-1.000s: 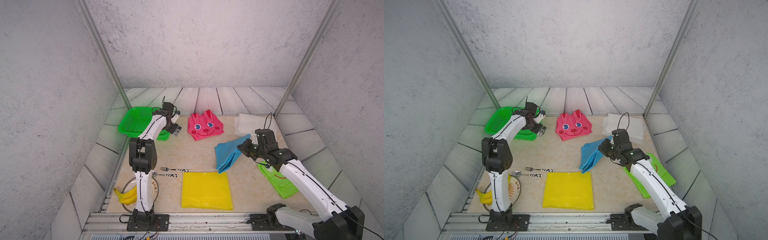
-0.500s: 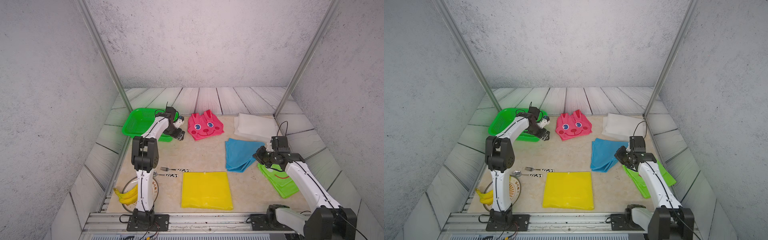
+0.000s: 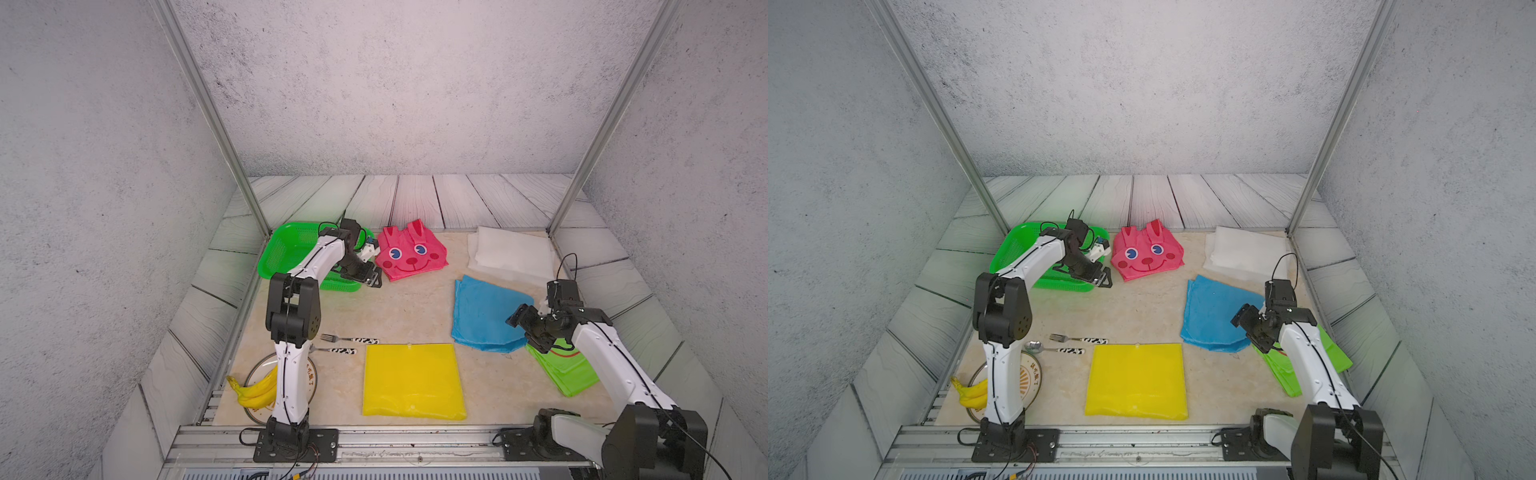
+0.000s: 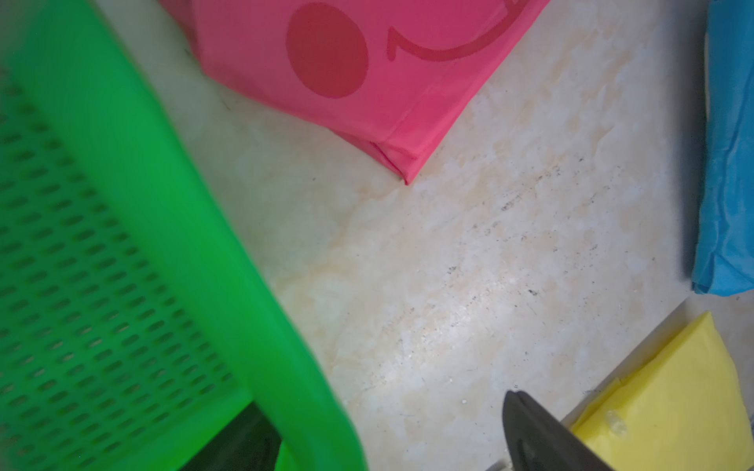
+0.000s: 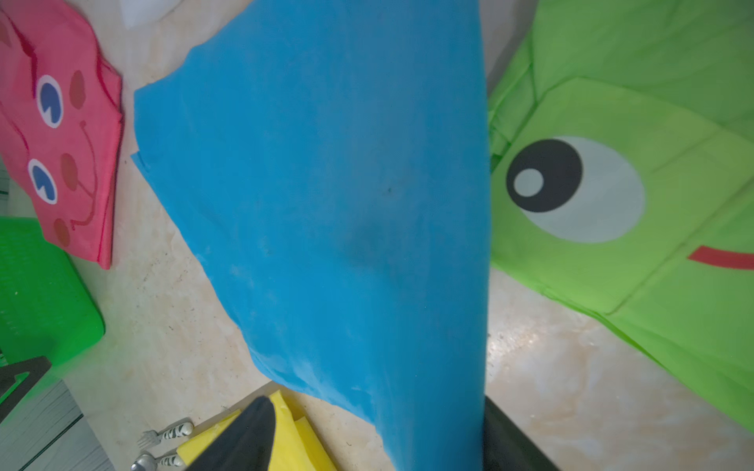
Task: Put the folded raincoat in the basket
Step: Place the raincoat at the center of the board.
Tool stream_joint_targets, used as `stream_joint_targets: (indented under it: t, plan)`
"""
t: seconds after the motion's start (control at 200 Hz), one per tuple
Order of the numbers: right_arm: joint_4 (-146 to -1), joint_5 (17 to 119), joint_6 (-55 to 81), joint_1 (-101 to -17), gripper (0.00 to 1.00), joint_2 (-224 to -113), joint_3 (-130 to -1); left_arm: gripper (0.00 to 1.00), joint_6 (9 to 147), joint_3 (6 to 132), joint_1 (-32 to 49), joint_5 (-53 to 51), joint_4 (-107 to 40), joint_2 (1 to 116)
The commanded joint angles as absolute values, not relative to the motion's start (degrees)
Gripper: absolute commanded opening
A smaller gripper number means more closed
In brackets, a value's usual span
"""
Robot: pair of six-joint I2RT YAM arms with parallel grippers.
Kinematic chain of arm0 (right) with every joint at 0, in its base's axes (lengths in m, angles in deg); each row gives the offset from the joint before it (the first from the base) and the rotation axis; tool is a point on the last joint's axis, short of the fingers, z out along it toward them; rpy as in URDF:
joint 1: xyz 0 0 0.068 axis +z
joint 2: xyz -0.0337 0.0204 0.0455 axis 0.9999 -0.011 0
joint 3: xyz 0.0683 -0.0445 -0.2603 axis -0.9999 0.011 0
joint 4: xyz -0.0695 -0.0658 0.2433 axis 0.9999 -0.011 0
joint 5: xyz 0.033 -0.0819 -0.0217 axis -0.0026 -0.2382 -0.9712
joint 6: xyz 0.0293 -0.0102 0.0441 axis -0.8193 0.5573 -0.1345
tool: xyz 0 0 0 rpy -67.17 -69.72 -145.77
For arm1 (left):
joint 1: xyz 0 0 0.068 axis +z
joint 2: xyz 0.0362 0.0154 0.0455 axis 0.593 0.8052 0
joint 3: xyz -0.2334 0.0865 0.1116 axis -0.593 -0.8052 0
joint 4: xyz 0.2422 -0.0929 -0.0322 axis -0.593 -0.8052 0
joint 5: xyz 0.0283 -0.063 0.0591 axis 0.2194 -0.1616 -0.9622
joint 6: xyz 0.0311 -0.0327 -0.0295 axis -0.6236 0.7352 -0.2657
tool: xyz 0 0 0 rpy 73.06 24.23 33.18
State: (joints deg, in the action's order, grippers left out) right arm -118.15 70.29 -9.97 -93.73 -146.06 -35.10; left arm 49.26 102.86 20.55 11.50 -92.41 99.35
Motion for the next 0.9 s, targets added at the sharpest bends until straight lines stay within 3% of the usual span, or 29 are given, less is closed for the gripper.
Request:
stream_joint_targets:
  t: [0.0,0.175,0.345,0.495,0.896]
  plan:
    - [-125.0,63.9,-10.1,-93.9,0.81,-142.6,-35.6,0.89,50.1,100.5,17.7,15.8,-94.5,96.9]
    - [-130.7,58.8,-14.5,-93.9,0.86,-136.2,-35.7,0.90,49.8,98.9,15.3,17.0,-94.5,95.5]
    - [-125.2,69.3,-23.3,-93.7,0.91,-131.0,-31.0,0.90,49.7,99.0,14.1,18.8,-95.4,94.6]
    - [-108.1,79.1,-37.3,-89.5,0.91,-129.0,-22.2,0.90,49.3,98.9,13.5,19.4,-96.6,93.9]
    - [-86.6,65.9,-57.5,-71.9,0.92,-140.4,-17.5,0.90,47.4,93.2,13.4,20.5,-97.1,90.9]
